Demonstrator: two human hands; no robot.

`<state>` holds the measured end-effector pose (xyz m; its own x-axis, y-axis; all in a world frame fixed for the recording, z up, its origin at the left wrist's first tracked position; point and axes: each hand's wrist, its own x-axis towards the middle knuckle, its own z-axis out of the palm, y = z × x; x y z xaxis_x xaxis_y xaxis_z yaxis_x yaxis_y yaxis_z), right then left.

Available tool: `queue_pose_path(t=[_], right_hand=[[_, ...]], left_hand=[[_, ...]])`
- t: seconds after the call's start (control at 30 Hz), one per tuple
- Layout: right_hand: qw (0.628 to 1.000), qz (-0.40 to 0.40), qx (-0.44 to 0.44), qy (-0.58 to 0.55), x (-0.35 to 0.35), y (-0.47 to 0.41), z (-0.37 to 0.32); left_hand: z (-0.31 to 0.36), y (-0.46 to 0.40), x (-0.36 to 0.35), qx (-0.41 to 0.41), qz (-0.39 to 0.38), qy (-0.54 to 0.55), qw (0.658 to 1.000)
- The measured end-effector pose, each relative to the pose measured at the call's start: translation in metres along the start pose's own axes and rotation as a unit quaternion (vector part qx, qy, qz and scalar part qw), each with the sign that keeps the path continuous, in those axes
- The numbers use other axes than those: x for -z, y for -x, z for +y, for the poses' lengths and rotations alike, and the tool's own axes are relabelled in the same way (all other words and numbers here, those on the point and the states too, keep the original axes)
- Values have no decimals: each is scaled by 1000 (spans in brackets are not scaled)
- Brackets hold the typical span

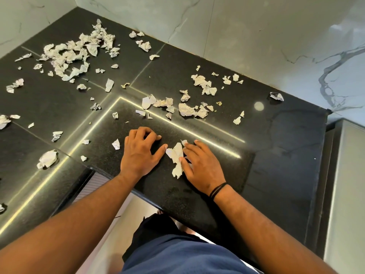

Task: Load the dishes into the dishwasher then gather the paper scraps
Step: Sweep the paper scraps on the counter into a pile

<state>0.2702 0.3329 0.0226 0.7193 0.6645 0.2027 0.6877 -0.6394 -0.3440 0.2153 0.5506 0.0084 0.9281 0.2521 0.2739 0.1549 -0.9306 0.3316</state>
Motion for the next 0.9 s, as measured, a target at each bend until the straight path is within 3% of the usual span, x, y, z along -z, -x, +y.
queue_pose_path(t=[0.1,0.27,0.37,0.67,0.77,0.9], right_hand=[[999,44,-25,-9,7,-21,14],[988,-56,-116,84,14,-62,36],[984,-79,-126,99,11,-60,37],[995,66,-75,2,3,-7,8],[987,100,-125,21,9,-19,34],[965,7,-246,92,18,-29,70]], left_hand=[[0,0,0,3,-4,1,1000],[0,0,0,4,-4,3,1000],[0,0,-1,4,-1,8,1000],[-2,0,-2,4,-7,3,1000],[-1,-1,-1,4,-11,5,1000],[-2,-1,-2,5,-10,1,1000]])
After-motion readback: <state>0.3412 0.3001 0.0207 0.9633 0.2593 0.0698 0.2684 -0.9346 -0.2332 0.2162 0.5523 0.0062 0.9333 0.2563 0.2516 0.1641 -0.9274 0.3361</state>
